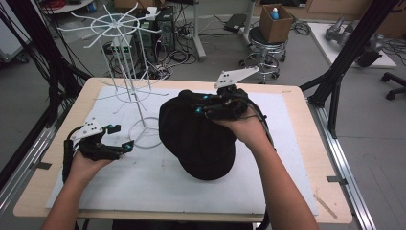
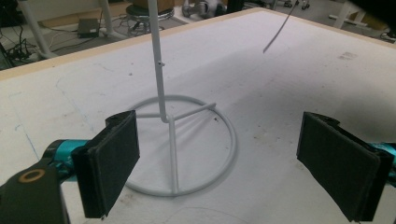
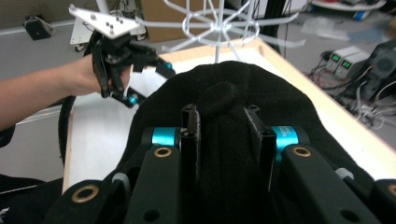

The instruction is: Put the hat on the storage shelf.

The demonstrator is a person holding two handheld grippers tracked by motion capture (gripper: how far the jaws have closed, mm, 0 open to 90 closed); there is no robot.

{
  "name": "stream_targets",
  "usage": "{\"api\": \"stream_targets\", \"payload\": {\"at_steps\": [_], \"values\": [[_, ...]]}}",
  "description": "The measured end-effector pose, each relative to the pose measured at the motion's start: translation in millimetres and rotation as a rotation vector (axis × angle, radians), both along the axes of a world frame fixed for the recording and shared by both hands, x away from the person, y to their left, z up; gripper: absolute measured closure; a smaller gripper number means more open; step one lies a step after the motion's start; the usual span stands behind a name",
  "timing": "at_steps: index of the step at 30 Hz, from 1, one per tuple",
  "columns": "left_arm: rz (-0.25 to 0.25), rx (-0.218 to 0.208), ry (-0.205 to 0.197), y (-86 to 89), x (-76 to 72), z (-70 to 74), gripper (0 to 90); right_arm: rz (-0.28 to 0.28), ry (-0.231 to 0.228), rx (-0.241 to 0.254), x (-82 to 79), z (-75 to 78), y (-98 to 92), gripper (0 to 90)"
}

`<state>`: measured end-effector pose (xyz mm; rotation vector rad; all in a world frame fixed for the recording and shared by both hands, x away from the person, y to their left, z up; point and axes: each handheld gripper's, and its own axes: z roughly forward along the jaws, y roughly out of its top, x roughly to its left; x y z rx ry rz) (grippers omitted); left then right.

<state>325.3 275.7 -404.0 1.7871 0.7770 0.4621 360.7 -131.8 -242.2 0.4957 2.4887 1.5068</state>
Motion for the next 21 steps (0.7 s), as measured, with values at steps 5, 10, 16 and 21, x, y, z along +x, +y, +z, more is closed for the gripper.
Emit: {"api": "stream_targets", "payload": {"at_steps": [5, 10, 16, 21], "values": [[-0.003, 0.004, 0.004, -0.3, 0.3, -0.7, 13.3, -0.013, -0.064, -0.003, -0.3, 26.7, -4.6, 71.6], [-0.002, -0.001, 0.008, -0.1, 0.6, -1.0, 13.3, -0.021, -0.115, -0.008, -1.3, 57.0, -7.7, 71.6], [-0.003, -0.002, 0.009, -0.2, 0.6, -1.0, 13.3, -0.014, -0.137, 0.030, -7.0, 92.6, -13.8, 71.6], [-0.001, -0.002, 0.010, -0.5, 0.6, -1.2, 13.3, -0.013, -0.165, 0.039, -12.1, 112.4, -18.5, 71.6]]}}
